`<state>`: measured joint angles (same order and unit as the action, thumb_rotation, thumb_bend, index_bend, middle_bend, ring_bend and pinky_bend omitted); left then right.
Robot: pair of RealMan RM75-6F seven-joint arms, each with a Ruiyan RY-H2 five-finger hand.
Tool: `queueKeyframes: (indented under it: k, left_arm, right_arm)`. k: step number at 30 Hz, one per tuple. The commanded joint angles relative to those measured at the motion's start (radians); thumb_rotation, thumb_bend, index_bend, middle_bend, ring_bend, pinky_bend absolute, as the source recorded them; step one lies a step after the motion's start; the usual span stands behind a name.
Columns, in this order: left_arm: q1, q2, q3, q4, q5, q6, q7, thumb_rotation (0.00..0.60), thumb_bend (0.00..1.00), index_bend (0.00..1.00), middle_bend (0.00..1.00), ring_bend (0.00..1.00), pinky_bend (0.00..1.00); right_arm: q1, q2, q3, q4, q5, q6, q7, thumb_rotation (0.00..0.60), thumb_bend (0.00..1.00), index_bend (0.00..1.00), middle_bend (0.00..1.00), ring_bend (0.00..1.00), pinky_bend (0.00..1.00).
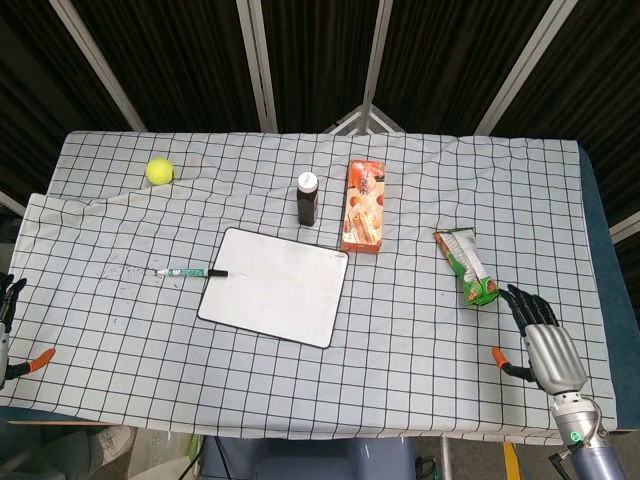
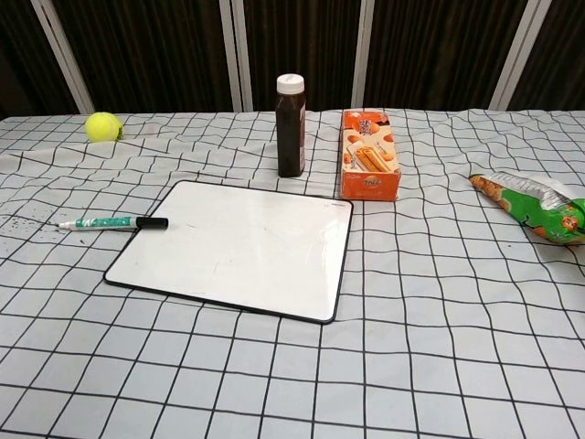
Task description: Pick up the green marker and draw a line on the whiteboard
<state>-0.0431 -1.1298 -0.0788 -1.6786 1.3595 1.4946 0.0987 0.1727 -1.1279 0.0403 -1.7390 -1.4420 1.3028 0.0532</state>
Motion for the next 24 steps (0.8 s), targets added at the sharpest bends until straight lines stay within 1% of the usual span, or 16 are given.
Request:
queueKeyframes:
  k: [1, 12, 15, 18, 19, 20, 24]
  left_arm:
    - [0.000, 0.000, 0.000, 0.000, 0.001, 0.001, 0.002, 0.600, 0.15, 0.00, 0.00, 0.00, 0.00]
    - [-0.008, -0.004, 0.000, 0.001, -0.013, -0.020, 0.019, 0.600, 0.15, 0.00, 0.00, 0.00, 0.00]
    - [-0.020, -0.007, -0.010, 0.000, -0.037, -0.043, 0.025, 0.600, 0.15, 0.03, 0.00, 0.00, 0.00]
    - [-0.043, -0.007, -0.032, -0.007, -0.079, -0.083, 0.035, 0.600, 0.15, 0.10, 0.00, 0.00, 0.00]
    - [-0.054, -0.006, -0.042, -0.011, -0.096, -0.097, 0.042, 0.600, 0.16, 0.15, 0.00, 0.00, 0.00]
    - [-0.074, -0.006, -0.061, -0.015, -0.127, -0.123, 0.055, 0.600, 0.17, 0.19, 0.00, 0.00, 0.00]
    - [-0.141, -0.018, -0.117, -0.031, -0.237, -0.212, 0.102, 0.600, 0.23, 0.29, 0.02, 0.00, 0.00]
  right_arm:
    - [-0.001, 0.001, 0.000, 0.000, 0.000, 0.001, 0.002, 0.600, 0.33, 0.00, 0.00, 0.00, 0.00]
    - [-0.004, 0.003, -0.003, -0.002, -0.005, 0.004, 0.004, 0.600, 0.33, 0.00, 0.00, 0.00, 0.00]
    - [-0.003, 0.003, -0.003, -0.004, -0.003, 0.002, 0.004, 0.600, 0.33, 0.00, 0.00, 0.00, 0.00]
    - [-0.002, 0.003, -0.002, -0.005, 0.001, -0.002, 0.008, 0.600, 0.33, 0.00, 0.00, 0.00, 0.00]
    - [-0.001, 0.003, -0.002, -0.005, 0.002, -0.003, 0.010, 0.600, 0.33, 0.00, 0.00, 0.00, 0.00]
    - [0.000, 0.004, -0.002, -0.007, 0.002, -0.006, 0.012, 0.600, 0.33, 0.00, 0.00, 0.00, 0.00]
    - [0.003, 0.005, -0.003, -0.009, 0.000, -0.013, 0.017, 0.600, 0.33, 0.00, 0.00, 0.00, 0.00]
